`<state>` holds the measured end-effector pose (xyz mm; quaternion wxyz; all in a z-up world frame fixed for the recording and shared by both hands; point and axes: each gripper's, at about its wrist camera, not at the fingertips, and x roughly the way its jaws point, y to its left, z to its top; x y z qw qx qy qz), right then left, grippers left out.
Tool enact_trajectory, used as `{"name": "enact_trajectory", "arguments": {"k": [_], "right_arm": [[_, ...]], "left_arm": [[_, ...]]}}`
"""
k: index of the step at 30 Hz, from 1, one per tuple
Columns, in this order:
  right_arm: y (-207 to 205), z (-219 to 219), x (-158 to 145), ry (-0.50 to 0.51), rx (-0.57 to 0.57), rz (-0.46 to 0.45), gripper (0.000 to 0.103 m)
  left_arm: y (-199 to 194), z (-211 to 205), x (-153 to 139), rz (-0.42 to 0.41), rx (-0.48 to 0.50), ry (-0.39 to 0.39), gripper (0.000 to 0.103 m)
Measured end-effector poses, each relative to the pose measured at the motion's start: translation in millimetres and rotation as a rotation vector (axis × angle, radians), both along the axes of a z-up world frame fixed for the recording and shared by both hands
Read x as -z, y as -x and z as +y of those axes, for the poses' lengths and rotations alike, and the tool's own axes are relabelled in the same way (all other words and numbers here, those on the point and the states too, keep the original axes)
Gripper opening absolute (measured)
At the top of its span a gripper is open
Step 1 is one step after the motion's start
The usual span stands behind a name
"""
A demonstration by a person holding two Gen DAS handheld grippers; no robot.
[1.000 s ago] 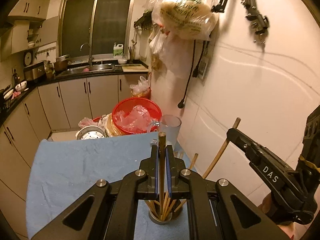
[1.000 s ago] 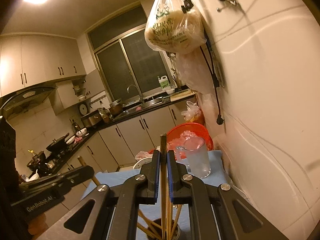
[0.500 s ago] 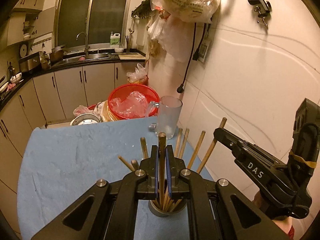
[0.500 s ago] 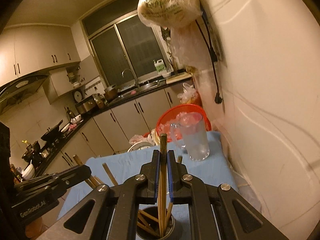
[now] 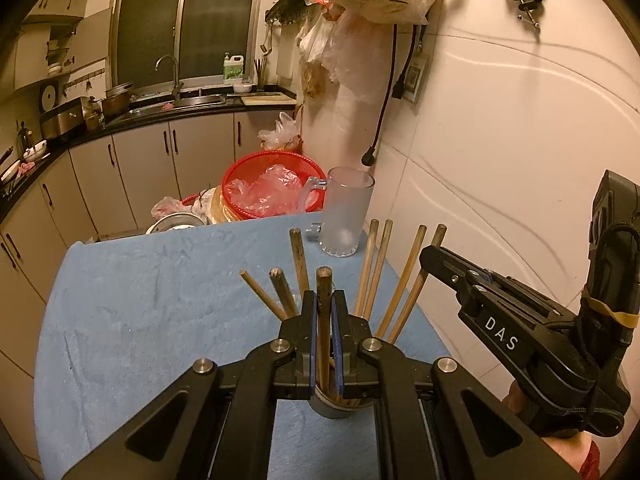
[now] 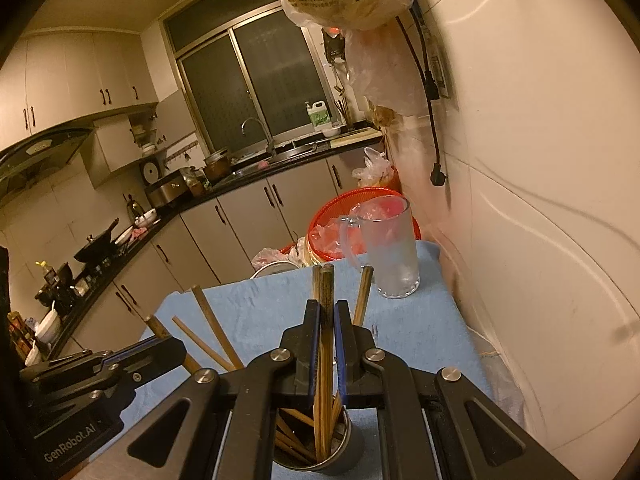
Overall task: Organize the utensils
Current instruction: 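Lower both chopsticks into the black holder and open both tools, then move both tools back to the last chopsticks on the towel and grasp them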
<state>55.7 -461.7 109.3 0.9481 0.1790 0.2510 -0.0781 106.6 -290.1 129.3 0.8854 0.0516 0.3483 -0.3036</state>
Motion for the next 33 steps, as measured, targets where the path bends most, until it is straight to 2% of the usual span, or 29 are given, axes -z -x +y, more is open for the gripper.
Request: {"name": "enact_trajectory", "arguments": {"k": [21,23,27,33], "right_arm": [[-5,-2,9,-0.022,-0.004,0.035,0.009],[-4,-1,8,-0.025,-0.003,0.037,0.009],[-1,3,4,-0.022,-0.011,0.042,0.009],[8,6,-4,-0.013,-0.006,0.025,0.012]], "left_arm": [[-1,0,0,-0.002,-0.014,-0.011,0.008],[-2,1,-2,0.000,-0.015,-0.007,0.010],[0,5,-7,-0.006,-0.019,0.006,0.026],[6,13,-16,-0.018,-0.024,0.024,0.028]]}}
